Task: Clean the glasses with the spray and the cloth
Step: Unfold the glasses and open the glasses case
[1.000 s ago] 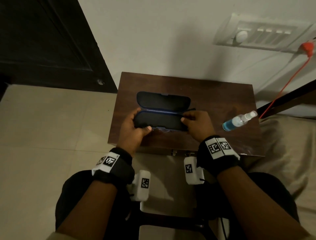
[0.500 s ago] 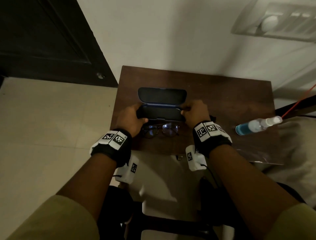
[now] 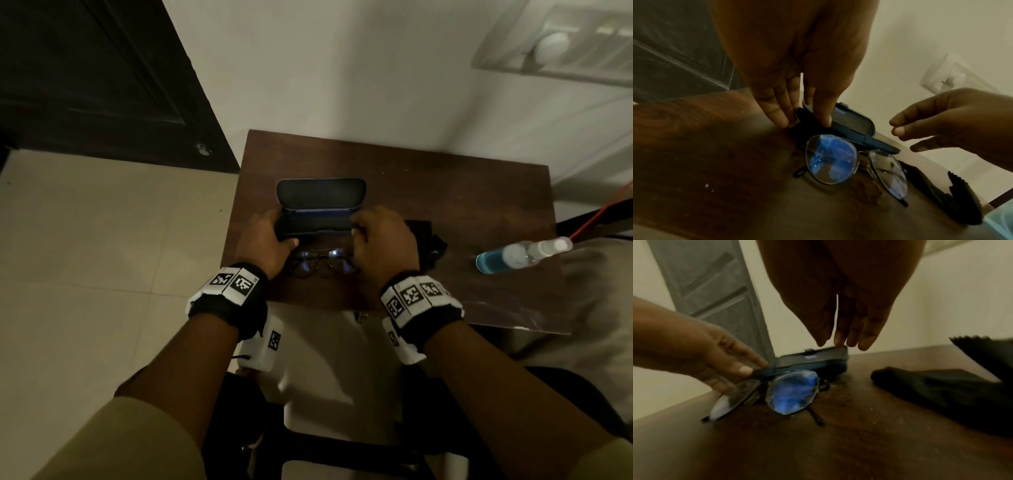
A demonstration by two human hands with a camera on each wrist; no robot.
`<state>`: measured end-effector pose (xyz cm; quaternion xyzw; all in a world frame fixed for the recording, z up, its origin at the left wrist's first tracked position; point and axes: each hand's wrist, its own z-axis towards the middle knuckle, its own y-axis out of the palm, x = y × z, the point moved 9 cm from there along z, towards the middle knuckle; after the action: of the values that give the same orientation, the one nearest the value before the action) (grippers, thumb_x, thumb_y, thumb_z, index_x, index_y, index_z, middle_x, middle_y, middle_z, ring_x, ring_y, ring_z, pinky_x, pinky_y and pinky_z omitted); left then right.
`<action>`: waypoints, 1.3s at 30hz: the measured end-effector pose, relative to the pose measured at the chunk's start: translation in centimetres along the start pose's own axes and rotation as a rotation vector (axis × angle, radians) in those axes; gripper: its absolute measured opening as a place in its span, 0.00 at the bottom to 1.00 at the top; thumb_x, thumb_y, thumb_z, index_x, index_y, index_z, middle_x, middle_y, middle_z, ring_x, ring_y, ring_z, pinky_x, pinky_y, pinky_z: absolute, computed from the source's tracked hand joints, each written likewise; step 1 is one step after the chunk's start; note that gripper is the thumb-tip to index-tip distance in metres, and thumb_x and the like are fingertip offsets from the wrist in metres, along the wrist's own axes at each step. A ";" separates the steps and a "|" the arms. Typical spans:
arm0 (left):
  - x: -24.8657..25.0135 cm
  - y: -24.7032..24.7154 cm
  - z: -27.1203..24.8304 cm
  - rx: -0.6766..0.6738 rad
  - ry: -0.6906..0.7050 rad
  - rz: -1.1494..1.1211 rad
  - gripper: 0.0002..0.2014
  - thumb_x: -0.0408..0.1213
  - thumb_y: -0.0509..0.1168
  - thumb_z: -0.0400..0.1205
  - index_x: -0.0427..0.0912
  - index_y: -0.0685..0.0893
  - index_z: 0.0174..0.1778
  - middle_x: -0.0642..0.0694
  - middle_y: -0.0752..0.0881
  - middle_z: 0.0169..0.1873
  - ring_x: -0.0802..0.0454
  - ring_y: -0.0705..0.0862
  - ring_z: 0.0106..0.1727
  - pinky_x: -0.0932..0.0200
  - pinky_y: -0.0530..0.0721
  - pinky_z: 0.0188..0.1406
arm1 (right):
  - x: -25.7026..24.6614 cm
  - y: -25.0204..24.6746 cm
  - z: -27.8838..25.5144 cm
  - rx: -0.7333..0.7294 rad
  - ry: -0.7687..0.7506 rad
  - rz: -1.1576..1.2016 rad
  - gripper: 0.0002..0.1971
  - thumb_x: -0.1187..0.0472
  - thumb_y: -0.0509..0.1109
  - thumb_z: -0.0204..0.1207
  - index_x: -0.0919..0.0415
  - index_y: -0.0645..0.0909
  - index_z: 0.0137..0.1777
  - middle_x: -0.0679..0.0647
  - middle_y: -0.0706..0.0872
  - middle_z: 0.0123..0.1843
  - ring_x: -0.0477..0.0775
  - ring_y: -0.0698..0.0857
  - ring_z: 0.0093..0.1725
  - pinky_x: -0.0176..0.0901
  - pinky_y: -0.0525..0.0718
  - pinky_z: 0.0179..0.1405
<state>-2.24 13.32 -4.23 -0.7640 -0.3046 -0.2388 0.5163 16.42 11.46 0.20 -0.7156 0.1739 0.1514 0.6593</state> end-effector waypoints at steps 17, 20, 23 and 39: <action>-3.4 2.2 -4.6 -0.050 -0.271 -0.153 0.10 0.33 0.65 0.79 0.37 0.89 0.51 0.34 0.90 0.47 0.36 0.87 0.52 0.47 0.84 0.56 | 3.8 2.6 -3.4 -0.151 0.429 0.296 0.10 0.63 0.66 0.79 0.60 0.87 0.57 0.59 0.88 0.53 0.59 0.85 0.55 0.48 0.81 0.56; -3.4 1.9 -5.0 -0.034 -0.278 -0.201 0.07 0.33 0.68 0.78 0.38 0.91 0.48 0.36 0.91 0.45 0.39 0.87 0.50 0.46 0.85 0.57 | 4.0 2.8 -3.7 -0.168 0.431 0.371 0.08 0.66 0.67 0.78 0.58 0.88 0.50 0.56 0.89 0.48 0.55 0.87 0.49 0.49 0.84 0.56; -3.0 2.3 -5.3 -0.045 -0.265 -0.203 0.07 0.33 0.68 0.79 0.37 0.91 0.47 0.37 0.91 0.45 0.41 0.87 0.49 0.45 0.85 0.57 | 4.1 3.2 -4.1 -0.177 0.442 0.376 0.07 0.68 0.69 0.75 0.60 0.88 0.42 0.58 0.90 0.40 0.56 0.88 0.42 0.48 0.87 0.49; -4.4 1.3 -6.5 0.080 -0.329 0.040 0.15 0.37 0.67 0.79 0.44 0.85 0.62 0.38 0.87 0.57 0.36 0.83 0.60 0.51 0.80 0.55 | 4.5 5.6 -5.5 -0.198 0.571 0.468 0.06 0.61 0.73 0.74 0.58 0.88 0.49 0.55 0.89 0.45 0.58 0.87 0.48 0.54 0.86 0.54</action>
<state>-4.70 5.92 -5.72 -0.7775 -0.3790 -0.0878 0.4940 17.85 5.34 -6.31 -0.7300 0.4938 0.1087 0.4598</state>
